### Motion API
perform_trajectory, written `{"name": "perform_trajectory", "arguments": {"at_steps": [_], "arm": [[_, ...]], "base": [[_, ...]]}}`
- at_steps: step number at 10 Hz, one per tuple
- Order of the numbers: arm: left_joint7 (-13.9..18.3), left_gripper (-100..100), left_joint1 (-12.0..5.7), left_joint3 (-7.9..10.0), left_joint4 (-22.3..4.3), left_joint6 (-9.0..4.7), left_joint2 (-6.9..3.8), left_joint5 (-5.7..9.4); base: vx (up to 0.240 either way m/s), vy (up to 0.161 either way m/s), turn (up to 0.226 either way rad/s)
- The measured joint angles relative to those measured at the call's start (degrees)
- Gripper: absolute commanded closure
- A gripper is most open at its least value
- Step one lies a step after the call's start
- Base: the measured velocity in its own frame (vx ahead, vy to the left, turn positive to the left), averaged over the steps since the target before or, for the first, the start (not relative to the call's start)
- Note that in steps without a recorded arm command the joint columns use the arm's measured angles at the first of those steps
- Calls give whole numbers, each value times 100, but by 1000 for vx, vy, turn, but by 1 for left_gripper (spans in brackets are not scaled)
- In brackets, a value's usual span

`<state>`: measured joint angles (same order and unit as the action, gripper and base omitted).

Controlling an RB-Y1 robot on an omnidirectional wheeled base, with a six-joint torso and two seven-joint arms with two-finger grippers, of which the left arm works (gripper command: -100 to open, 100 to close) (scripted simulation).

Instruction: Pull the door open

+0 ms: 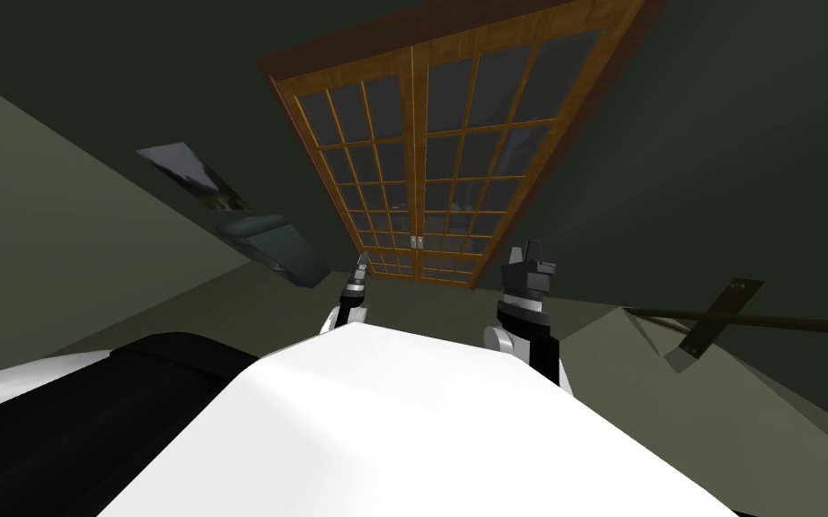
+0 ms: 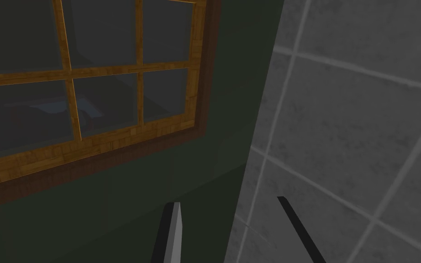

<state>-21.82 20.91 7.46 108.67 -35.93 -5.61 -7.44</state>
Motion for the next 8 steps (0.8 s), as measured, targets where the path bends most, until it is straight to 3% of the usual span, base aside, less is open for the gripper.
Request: {"name": "perform_trajectory", "arguments": {"at_steps": [8], "arm": [[-677,-100,-205,224,-923,-244,-22,-498]], "base": [[99,-31,20]]}}
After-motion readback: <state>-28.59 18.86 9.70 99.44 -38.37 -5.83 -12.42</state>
